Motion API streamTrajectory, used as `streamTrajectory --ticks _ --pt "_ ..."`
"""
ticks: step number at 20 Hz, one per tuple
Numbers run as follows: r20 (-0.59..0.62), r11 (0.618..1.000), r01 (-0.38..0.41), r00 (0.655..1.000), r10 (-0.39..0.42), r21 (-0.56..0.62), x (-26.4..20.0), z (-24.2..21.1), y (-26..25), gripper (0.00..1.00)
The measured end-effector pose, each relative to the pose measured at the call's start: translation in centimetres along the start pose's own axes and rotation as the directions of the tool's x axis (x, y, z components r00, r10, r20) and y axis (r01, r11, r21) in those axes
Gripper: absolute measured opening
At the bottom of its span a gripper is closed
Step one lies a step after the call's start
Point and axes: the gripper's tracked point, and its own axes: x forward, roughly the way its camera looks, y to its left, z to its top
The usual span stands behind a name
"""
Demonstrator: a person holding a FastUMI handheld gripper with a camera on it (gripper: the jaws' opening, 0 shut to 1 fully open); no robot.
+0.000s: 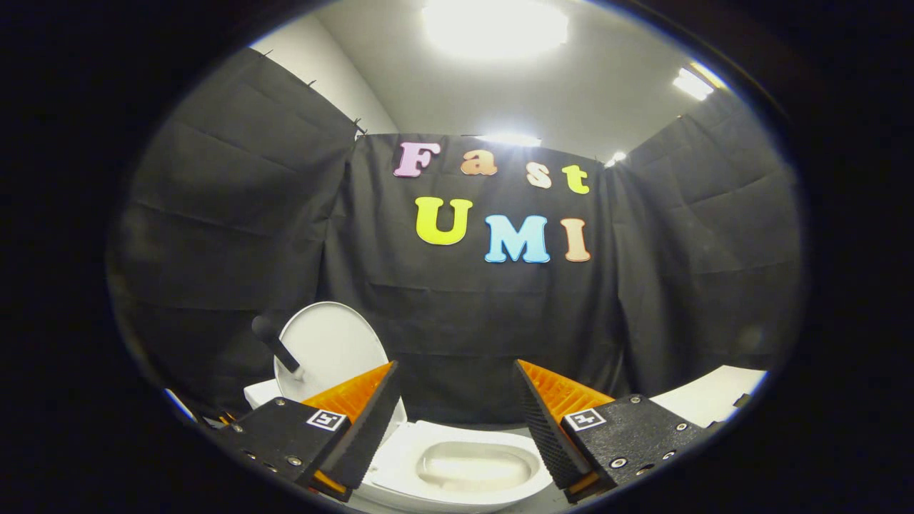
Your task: Open the toilet lid.
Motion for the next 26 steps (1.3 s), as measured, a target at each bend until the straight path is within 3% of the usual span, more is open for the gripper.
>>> streamTrajectory --ticks 11,26 --pt "-0.037 0.993 -0.006 0.999 0.002 -0.115 -1.6 -3.3 0.1 0.95" --pt "-0.073 0.998 0.052 0.996 -0.056 -0.047 -1.7 -4.4 -1.8 0.95"
